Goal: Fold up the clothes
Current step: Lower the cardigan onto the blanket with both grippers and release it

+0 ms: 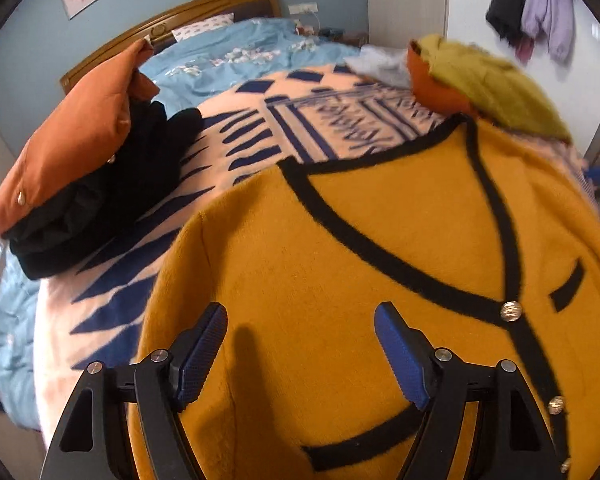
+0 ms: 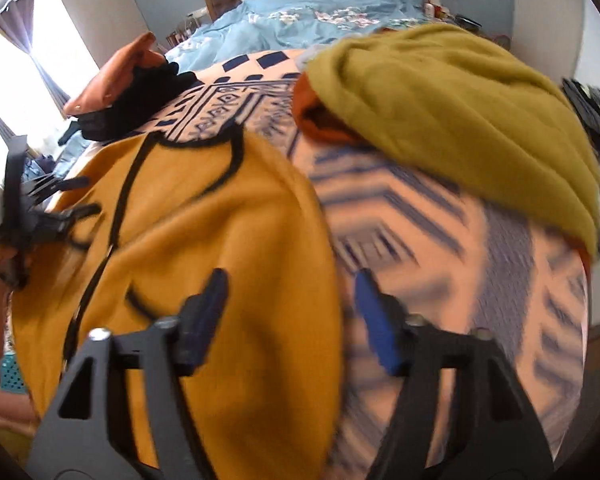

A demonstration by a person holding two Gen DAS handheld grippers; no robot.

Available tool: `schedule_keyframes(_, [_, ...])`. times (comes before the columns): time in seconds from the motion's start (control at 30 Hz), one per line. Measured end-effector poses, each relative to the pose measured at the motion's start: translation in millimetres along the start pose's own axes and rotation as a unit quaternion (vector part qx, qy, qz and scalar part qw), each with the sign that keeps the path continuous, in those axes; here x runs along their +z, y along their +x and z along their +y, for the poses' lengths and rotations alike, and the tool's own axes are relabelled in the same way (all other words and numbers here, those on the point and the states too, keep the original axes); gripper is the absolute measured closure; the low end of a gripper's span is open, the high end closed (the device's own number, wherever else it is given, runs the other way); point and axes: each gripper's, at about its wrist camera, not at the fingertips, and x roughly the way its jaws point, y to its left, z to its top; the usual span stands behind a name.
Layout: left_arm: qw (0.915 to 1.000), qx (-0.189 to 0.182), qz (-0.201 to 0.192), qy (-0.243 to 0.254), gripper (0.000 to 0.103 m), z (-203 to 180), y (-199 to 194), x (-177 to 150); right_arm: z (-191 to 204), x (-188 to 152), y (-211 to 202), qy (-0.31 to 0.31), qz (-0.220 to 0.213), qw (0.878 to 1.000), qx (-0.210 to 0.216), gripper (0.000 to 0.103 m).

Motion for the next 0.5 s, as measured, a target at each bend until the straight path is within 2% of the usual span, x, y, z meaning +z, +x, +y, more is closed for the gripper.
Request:
schedule_keyframes(0.13, [0.9978, -0.031, -0.050, -0.031, 0.018, 2.7, -30.6, -7.5, -12.7, -64.6, -43.7, 0.029, -0.006, 0.999, 0.015, 0.023])
schedule_keyframes(0.23, [0.9943, -0.056, -0.084, -0.033, 0.017, -4.7, -59.3, -15.4, -12.5, -105.3, -57.4, 0.041, 0.005, 0.999, 0.015, 0.022])
schedule_keyframes(0.3, [0.9918, -0.068, -0.103, -0.031, 0.013, -12.8, -75.9, -20.5, -10.5, -128.8, -59.6, 0.049, 0.012, 0.999, 0.018, 0.022])
schedule_keyframes(0.4, [0.9890, -0.081, -0.121, -0.025, 0.007, -26.7, -93.6, -27.9, -3.2, -157.2, -58.6, 0.062, 0.017, 0.997, 0.038, 0.022])
schedule_keyframes(0.5, [0.9872, -0.097, -0.125, -0.018, 0.006, -39.4, -102.4, -34.9, 8.6, -172.9, -64.1, 0.066, -0.006, 0.995, 0.068, 0.022])
